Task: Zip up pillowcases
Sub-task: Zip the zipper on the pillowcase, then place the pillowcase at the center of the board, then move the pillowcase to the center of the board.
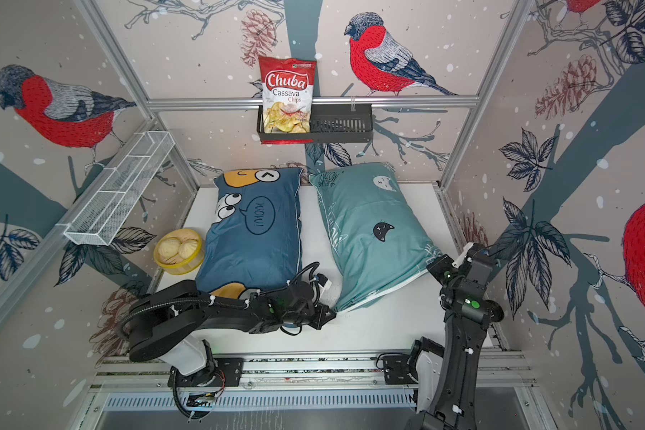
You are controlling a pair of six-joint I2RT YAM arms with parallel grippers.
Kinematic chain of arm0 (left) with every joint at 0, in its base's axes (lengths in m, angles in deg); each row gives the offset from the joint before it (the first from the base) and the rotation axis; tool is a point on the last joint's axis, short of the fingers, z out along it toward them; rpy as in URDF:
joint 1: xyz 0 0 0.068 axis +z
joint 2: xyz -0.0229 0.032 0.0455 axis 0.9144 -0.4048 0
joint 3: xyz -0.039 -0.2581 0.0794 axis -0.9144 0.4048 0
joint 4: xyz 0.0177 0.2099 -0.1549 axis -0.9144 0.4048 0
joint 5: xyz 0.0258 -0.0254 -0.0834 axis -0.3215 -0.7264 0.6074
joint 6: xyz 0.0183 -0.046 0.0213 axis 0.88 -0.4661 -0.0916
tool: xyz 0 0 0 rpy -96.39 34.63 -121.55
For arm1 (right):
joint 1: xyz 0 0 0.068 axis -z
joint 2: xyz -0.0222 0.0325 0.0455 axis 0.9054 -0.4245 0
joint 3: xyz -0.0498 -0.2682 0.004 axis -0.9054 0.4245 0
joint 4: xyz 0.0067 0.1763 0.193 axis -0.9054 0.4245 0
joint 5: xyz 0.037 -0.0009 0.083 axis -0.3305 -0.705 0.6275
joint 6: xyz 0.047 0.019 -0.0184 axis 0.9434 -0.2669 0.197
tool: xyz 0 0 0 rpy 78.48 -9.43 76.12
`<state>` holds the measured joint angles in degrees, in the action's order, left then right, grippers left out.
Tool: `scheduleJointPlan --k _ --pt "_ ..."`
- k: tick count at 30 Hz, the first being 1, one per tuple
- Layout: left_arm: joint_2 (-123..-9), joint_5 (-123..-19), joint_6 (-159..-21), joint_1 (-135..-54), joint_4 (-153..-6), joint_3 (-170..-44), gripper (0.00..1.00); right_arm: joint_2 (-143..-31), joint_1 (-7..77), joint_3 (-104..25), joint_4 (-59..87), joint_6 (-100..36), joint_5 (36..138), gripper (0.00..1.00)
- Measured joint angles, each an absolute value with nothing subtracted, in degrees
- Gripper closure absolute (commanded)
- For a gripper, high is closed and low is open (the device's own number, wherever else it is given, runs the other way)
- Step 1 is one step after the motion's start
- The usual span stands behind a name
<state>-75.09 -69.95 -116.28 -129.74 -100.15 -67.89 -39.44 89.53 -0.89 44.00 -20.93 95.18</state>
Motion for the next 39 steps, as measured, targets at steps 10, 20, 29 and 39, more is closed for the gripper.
scheduleJointPlan --k 10,20,29,39 --pt "-75.5 -70.06 -115.93 -129.74 -99.12 -68.15 1.0 -40.01 92.76 1.28 40.7 -19.4 96.47 1.0" --pt "-72.23 -71.98 -113.57 -127.95 -93.72 -72.35 0.0 -38.42 92.78 -1.33 39.91 -19.51 96.03 0.0" --pt "-61.71 -85.71 -102.86 -122.7 -76.37 -83.76 0.0 -48.01 87.58 -6.07 31.69 -17.78 92.07 0.0" --pt "-46.17 -97.2 -92.04 -100.1 -68.89 -80.15 0.0 -75.35 78.01 -17.94 22.86 -21.06 89.25 0.0"
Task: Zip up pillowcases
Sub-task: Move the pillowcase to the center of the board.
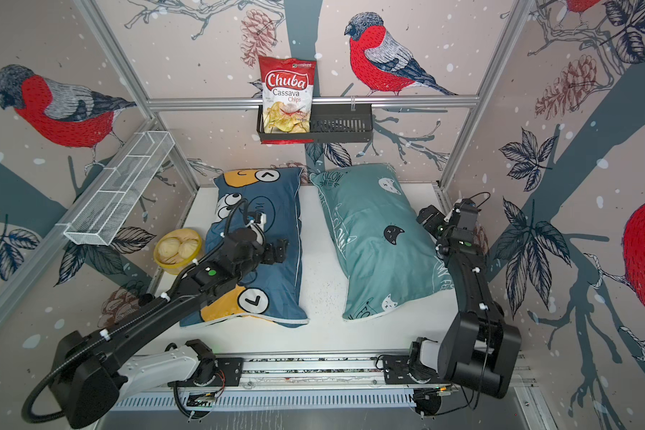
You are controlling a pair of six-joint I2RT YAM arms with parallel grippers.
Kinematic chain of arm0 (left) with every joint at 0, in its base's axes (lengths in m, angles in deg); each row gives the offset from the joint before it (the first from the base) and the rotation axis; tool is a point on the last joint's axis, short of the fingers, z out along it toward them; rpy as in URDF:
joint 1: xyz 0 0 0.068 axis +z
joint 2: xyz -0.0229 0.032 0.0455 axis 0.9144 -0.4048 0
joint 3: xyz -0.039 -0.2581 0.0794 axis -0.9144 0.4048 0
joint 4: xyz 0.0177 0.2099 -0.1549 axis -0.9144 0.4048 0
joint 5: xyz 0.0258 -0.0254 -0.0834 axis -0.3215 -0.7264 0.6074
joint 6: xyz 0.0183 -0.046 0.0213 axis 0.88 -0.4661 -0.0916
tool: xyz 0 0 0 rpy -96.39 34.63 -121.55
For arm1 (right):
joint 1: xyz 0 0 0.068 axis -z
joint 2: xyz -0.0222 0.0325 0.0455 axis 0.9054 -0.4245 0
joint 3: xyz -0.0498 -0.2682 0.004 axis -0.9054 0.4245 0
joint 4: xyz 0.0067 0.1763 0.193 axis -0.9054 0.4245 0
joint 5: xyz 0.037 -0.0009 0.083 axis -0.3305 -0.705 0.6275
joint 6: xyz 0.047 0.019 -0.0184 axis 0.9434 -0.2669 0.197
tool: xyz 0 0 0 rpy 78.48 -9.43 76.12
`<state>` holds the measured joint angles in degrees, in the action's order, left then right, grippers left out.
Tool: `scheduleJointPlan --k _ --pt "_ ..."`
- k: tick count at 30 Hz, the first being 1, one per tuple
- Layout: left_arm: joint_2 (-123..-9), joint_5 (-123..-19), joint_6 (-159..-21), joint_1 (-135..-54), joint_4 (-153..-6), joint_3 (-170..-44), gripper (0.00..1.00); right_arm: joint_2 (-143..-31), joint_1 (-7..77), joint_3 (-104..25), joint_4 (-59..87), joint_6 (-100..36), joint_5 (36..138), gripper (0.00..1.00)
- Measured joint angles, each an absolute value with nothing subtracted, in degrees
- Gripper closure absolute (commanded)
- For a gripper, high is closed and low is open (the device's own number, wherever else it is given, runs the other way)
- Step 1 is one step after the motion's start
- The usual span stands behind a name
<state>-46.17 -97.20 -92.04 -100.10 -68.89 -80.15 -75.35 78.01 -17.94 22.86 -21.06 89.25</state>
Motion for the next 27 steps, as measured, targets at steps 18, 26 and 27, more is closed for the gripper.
scheduleJointPlan --k 18,26,27 --pt "-63.44 -88.22 -91.97 -75.49 -82.0 -80.06 0.0 -80.1 62.9 -5.92 9.16 -18.44 91.4 0.08" --pt "-68.66 -81.92 -93.42 -78.24 -87.27 -81.42 0.0 -84.84 53.53 -11.38 9.73 -19.64 92.75 0.09" --pt "-68.95 -81.81 -93.61 -79.23 -87.53 -81.39 0.0 -85.36 52.24 -11.82 9.84 -20.01 92.86 0.09"
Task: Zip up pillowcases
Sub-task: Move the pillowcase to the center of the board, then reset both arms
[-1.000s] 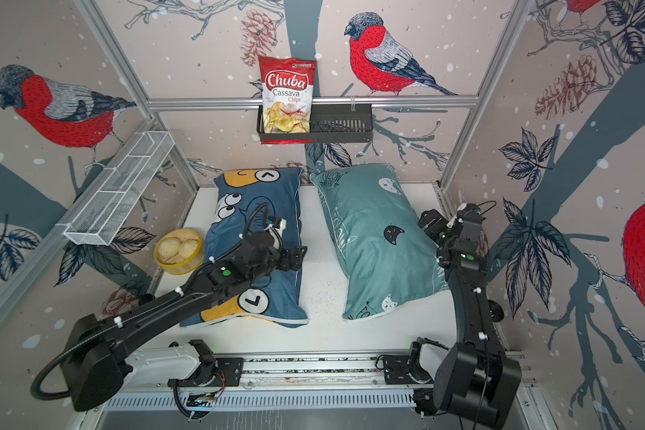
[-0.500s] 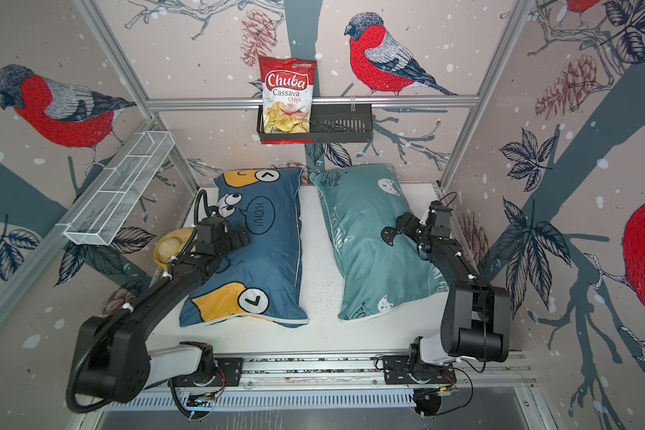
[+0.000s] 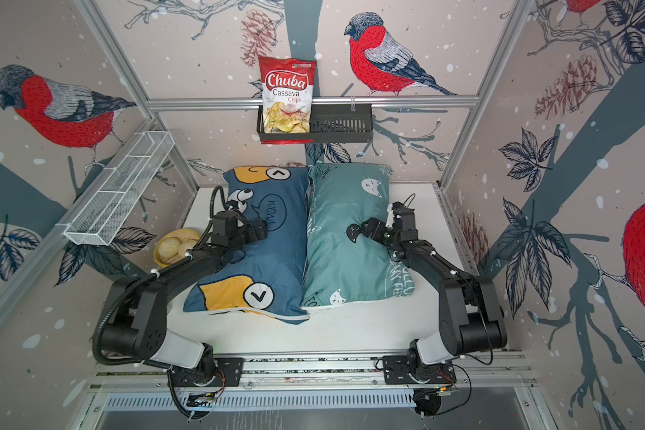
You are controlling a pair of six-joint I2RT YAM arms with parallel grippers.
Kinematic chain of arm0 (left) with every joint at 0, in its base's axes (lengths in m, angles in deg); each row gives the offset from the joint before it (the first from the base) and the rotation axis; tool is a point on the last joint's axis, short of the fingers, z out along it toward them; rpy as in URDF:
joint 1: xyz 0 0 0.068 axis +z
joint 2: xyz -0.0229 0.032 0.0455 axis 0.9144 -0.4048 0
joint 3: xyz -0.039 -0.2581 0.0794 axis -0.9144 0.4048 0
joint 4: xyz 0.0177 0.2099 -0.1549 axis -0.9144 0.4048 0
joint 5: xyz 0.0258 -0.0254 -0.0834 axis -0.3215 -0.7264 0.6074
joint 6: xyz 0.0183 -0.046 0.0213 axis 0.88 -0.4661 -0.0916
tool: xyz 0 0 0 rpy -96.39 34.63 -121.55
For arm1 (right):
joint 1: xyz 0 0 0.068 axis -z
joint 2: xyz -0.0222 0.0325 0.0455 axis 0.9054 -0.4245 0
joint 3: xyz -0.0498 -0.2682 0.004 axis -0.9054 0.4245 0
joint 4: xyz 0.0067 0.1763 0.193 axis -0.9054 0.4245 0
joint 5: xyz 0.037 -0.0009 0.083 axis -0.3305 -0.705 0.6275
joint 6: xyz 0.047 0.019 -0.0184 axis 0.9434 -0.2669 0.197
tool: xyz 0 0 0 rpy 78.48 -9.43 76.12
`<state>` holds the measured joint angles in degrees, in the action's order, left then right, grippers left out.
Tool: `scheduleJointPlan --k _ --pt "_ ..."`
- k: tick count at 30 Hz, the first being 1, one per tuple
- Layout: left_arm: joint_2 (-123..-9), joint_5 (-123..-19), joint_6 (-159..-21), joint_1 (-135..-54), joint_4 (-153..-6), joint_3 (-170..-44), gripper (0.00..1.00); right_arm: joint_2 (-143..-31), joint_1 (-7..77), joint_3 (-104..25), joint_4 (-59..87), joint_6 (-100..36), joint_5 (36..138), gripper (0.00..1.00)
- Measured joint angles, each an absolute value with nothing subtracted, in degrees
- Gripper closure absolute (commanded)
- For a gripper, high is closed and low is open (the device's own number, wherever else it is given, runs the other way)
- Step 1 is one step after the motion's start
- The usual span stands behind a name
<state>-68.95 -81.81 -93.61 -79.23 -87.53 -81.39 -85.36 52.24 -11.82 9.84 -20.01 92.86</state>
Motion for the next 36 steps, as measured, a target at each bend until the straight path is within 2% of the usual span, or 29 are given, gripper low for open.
scheduleJointPlan --k 7,9,13,18,24,29,36 --pt "-70.35 -82.6 -94.97 -83.75 -89.85 -81.68 0.0 -84.69 50.51 -12.56 11.96 -23.14 93.89 0.06" --pt "-69.93 -83.59 -95.03 -84.06 -89.15 -82.09 0.0 -82.54 52.02 -12.56 13.49 -23.9 94.13 0.0" --pt "-66.48 -87.06 -94.58 -84.08 -85.89 -83.03 0.0 -76.34 57.37 -12.69 16.39 -25.21 93.47 0.0" --pt "-59.42 -93.73 -89.96 -83.03 -84.52 -83.67 0.0 -69.08 61.75 -12.95 18.14 -25.74 85.25 0.01" --pt "-55.09 -102.69 -86.38 -75.71 -87.53 -80.39 0.0 -67.46 67.34 -9.26 17.97 -25.91 73.43 0.01" --pt "-59.4 -108.5 -83.71 -71.36 -93.04 -72.15 0.0 -69.1 67.6 -2.13 12.83 -27.18 66.92 0.01" --pt "-66.81 -109.46 -83.04 -69.06 -104.04 -66.1 0.0 -75.62 65.5 4.18 3.74 -28.56 60.34 0.01"
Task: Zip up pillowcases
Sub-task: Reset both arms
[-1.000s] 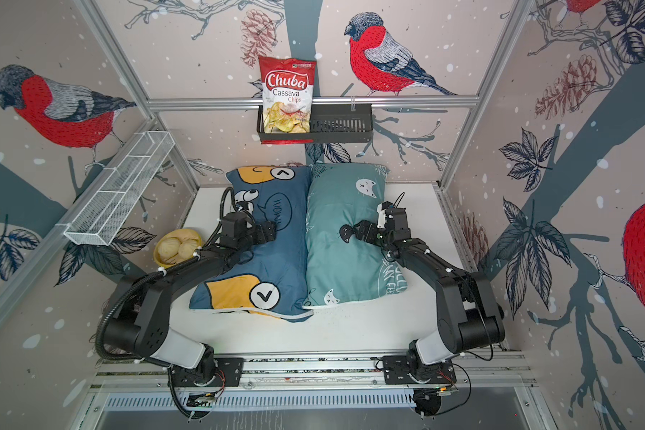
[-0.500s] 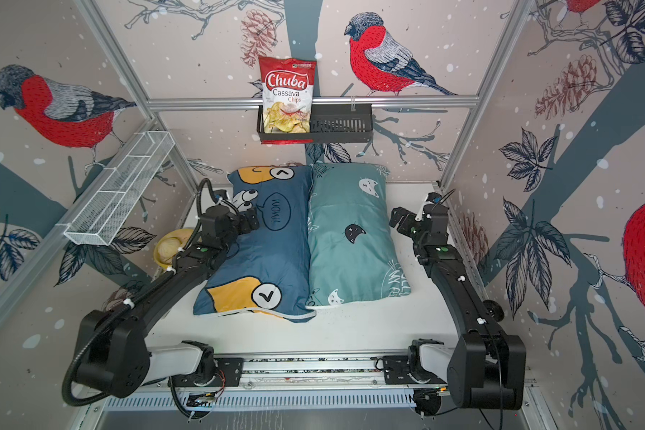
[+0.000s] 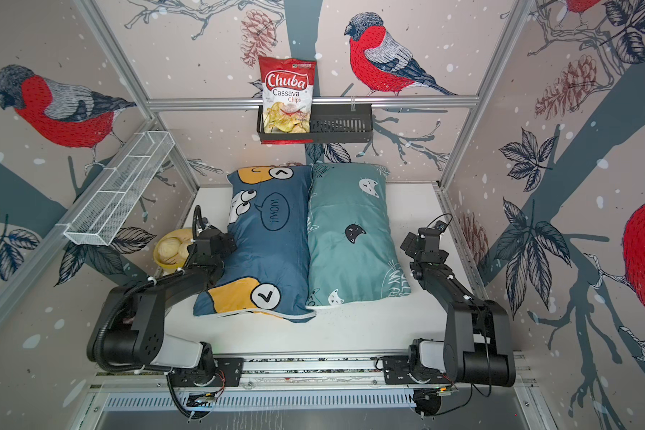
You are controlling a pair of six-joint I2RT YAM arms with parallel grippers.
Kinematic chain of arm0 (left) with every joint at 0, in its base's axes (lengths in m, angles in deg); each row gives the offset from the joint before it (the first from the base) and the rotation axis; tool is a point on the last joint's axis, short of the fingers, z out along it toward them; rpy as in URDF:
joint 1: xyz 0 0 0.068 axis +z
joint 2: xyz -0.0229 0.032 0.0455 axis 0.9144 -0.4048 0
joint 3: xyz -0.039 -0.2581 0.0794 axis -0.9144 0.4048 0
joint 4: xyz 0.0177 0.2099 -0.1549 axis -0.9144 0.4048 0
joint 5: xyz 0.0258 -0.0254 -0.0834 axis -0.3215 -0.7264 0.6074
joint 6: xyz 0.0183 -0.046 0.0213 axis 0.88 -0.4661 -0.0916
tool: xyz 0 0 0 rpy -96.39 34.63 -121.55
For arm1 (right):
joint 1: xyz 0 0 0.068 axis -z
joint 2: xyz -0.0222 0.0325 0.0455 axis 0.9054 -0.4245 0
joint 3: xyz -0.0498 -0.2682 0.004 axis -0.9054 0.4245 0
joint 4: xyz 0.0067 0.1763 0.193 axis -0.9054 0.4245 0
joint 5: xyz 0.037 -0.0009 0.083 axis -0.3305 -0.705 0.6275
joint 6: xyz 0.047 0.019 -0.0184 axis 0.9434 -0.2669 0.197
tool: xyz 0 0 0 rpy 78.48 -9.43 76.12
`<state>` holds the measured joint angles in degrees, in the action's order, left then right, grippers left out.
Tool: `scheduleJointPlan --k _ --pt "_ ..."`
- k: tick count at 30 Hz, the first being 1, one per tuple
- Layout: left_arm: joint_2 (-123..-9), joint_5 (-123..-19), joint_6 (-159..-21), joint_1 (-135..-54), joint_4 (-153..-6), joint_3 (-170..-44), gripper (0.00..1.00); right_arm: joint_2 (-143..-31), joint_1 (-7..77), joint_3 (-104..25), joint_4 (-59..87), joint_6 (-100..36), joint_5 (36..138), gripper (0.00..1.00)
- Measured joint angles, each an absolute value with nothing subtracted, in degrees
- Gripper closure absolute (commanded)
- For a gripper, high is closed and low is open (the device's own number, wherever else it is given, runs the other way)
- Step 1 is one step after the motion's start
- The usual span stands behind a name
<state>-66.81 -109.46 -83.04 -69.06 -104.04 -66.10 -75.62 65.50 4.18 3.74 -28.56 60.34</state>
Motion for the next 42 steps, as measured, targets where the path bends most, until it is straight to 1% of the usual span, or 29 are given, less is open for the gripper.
scheduleJointPlan --k 7,13,17,21,25,32,42 --pt "-70.96 -107.15 -80.7 -68.61 -115.97 -63.21 0.0 -80.73 62.23 10.85 -11.34 -31.44 56.8 0.0" --pt "-71.72 -104.37 -78.34 -68.19 -122.79 -61.24 0.0 -80.99 60.3 13.8 -22.95 -34.74 55.2 0.0" --pt "-70.74 -102.58 -77.51 -68.19 -127.14 -58.25 0.0 -80.23 58.53 17.14 -30.88 -39.27 53.36 0.0" --pt "-69.71 -100.02 -76.43 -68.19 -133.81 -53.77 0.0 -80.93 60.13 23.22 -42.23 -41.78 52.73 0.0" --pt "-70.61 -97.95 -75.63 -68.19 -142.35 -49.24 0.0 -84.93 61.16 24.55 -48.81 -41.98 53.04 0.0" --pt "-71.55 -96.63 -74.82 -68.21 -147.23 -47.78 0.0 -85.23 61.68 24.71 -53.51 -41.98 53.58 0.0" --pt "-71.64 -96.04 -73.88 -68.21 -148.67 -47.6 0.0 -85.26 61.61 24.73 -53.94 -41.98 53.67 0.0"
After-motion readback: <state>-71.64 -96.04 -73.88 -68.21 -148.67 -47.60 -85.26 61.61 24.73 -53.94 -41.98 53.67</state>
